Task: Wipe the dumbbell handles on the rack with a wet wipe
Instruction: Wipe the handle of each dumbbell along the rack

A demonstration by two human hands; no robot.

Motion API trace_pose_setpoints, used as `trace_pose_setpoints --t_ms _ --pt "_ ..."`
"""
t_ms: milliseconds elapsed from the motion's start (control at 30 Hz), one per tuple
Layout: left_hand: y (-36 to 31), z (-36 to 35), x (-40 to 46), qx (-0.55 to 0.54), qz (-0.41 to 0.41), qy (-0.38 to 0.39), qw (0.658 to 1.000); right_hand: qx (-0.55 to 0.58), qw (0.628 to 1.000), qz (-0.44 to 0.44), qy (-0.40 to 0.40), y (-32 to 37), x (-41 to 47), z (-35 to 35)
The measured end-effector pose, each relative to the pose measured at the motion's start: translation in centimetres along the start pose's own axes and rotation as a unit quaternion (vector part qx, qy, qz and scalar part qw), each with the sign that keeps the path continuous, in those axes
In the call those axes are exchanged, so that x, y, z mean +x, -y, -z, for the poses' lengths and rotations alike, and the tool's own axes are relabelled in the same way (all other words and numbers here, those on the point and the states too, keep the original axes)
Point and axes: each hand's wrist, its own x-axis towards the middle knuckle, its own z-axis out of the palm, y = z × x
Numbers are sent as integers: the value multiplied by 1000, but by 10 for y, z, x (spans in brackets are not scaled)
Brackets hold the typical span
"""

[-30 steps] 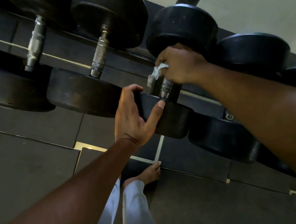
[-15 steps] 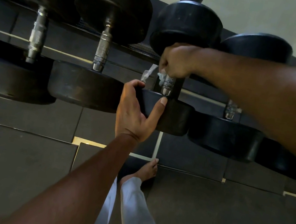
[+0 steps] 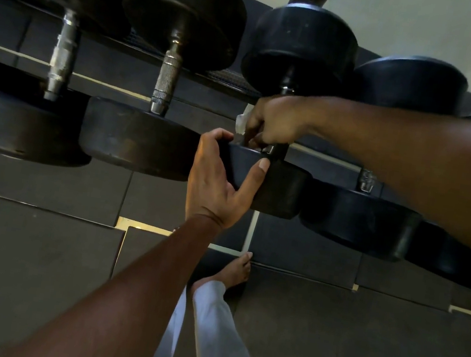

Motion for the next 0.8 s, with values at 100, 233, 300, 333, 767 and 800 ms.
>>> trace_pose_setpoints --t_ms 100,233,300,333,767,800 --pt "-1 3 0 13 -4 24 1000 147 986 13 -72 -13 -15 -11" --pt "-7 8 -1 33 4 49 998 352 912 19 -209 -29 -37 -41" --pt "-16 9 -4 45 17 49 998 418 870 -6 -262 -41 -53 -54" --pt "-22 9 -5 53 19 50 997 437 853 -19 -286 -47 -61 -59" --pt "-114 -96 -36 131 -103 132 977 603 733 -5 -315 -149 -164 -96" --pt "-117 -109 -39 134 -98 138 976 605 731 -9 -315 -159 -168 -99"
